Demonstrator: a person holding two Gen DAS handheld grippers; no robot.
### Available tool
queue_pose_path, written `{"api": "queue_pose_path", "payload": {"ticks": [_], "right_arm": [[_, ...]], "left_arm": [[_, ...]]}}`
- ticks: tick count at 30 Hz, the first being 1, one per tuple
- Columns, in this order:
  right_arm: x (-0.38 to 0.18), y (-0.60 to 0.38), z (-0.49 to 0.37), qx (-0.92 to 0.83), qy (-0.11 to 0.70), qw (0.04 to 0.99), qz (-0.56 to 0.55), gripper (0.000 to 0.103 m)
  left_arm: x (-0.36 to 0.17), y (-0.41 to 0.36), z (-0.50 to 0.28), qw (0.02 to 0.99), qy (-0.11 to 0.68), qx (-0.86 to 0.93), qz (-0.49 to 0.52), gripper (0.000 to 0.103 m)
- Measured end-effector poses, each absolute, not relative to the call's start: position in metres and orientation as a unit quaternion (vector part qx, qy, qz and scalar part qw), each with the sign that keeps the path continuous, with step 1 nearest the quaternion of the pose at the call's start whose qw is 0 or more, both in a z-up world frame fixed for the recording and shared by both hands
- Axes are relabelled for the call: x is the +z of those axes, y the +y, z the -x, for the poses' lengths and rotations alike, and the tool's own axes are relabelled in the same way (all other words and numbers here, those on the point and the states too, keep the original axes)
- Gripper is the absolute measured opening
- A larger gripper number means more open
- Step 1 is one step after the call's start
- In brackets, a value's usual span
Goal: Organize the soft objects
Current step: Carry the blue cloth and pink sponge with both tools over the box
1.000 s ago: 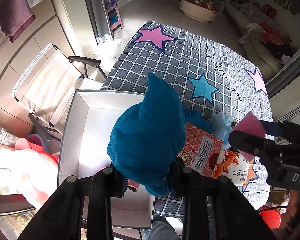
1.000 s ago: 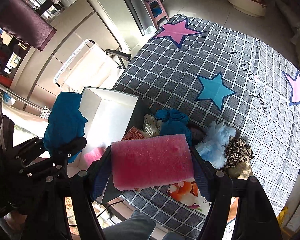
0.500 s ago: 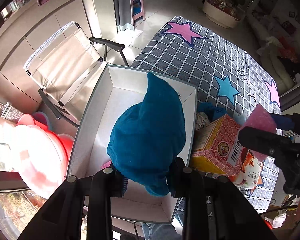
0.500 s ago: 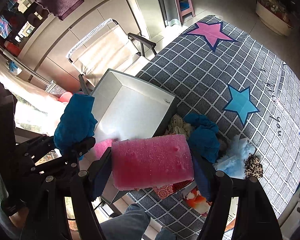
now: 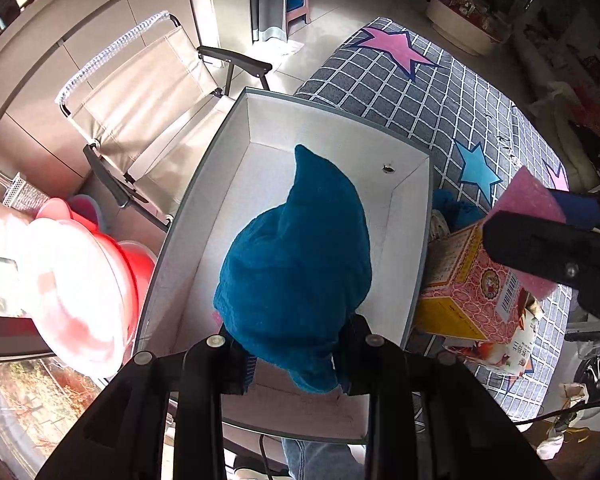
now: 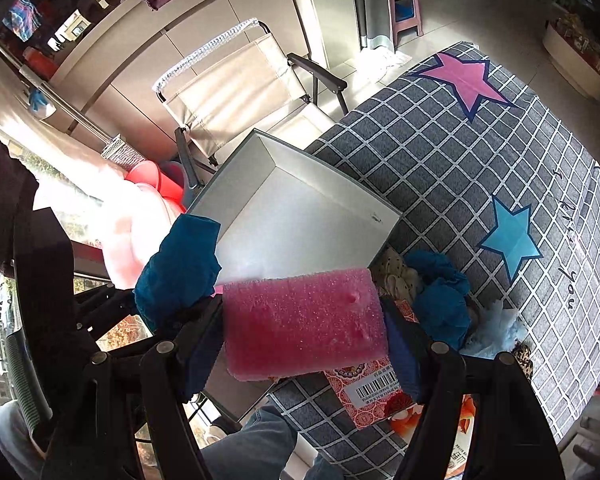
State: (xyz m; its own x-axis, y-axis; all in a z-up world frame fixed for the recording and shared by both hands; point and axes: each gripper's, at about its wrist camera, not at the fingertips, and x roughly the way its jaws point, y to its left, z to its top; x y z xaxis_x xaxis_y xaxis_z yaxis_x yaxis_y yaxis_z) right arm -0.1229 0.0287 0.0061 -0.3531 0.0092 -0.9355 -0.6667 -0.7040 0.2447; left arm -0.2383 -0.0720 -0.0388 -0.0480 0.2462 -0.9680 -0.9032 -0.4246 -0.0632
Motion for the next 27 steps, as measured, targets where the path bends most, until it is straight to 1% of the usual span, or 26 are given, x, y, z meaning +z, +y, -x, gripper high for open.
{"api": "queue_pose_path", "payload": {"ticks": [27], "right_arm": [[-0.005, 0.029, 0.142, 0.758, 0.306, 0.21, 0.537, 0.075]], "left_arm": [[-0.056, -0.071, 0.248, 0.425, 0.315, 0.648, 0.548, 0.034]]}}
